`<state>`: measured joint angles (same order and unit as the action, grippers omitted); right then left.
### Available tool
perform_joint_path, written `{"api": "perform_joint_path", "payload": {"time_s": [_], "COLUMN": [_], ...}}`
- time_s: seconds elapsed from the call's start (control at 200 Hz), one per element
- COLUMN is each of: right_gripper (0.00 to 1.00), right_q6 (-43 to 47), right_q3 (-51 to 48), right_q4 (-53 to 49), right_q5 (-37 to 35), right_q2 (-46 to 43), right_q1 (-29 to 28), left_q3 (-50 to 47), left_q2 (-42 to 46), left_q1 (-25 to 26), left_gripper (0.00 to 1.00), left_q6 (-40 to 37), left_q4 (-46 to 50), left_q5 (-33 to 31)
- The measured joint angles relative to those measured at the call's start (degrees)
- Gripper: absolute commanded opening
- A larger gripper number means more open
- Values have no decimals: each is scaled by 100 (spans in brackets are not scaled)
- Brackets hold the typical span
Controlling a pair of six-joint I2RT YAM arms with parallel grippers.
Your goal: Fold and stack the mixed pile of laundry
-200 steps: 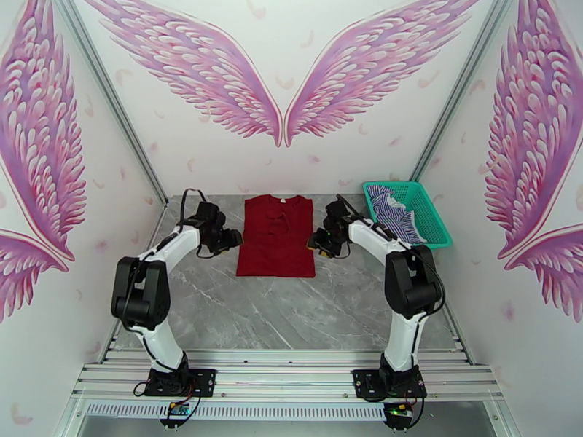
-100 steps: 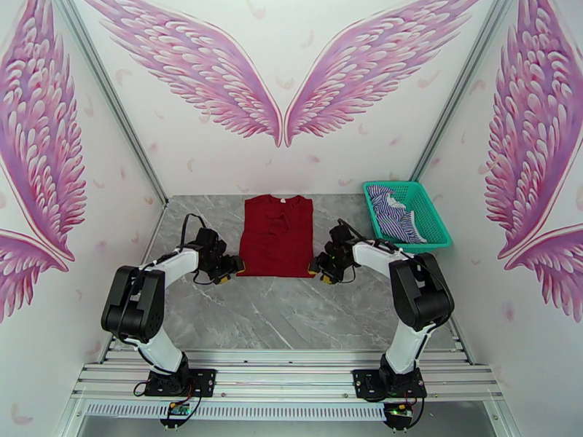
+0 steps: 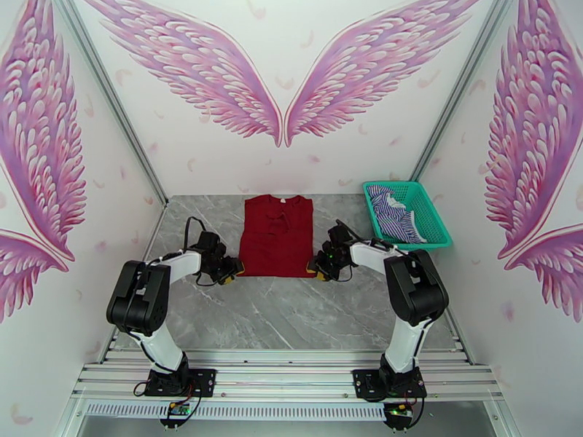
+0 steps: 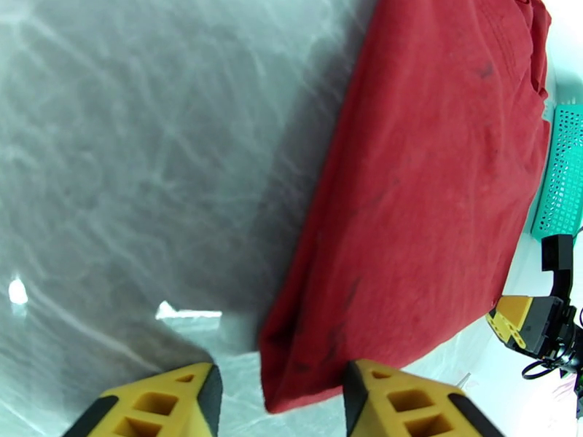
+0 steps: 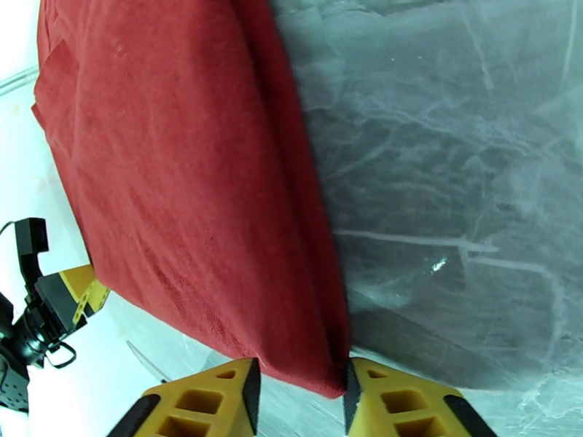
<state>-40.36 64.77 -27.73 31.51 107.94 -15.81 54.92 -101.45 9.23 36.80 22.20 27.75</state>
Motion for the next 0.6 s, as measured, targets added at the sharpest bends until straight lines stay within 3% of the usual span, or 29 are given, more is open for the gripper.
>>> {"api": "perform_joint_path", "payload": {"time_s": [0.295,0.6], "right_gripper": [14,8], "right_q6": [-35,-74], "right_q3": [-11,-129], "right_q4": [68,173], "right_q5": [2,0], "right_q2": [9,9], "right_q1": [-7,-9], "left_q3": [149,162], "left_q2": [-195,-227], "left_q1": [221,256], "left_gripper": [35,15], "left_q6": [76,83], "left_q4": [-216,-308], "left_q5": [-35,-42]}}
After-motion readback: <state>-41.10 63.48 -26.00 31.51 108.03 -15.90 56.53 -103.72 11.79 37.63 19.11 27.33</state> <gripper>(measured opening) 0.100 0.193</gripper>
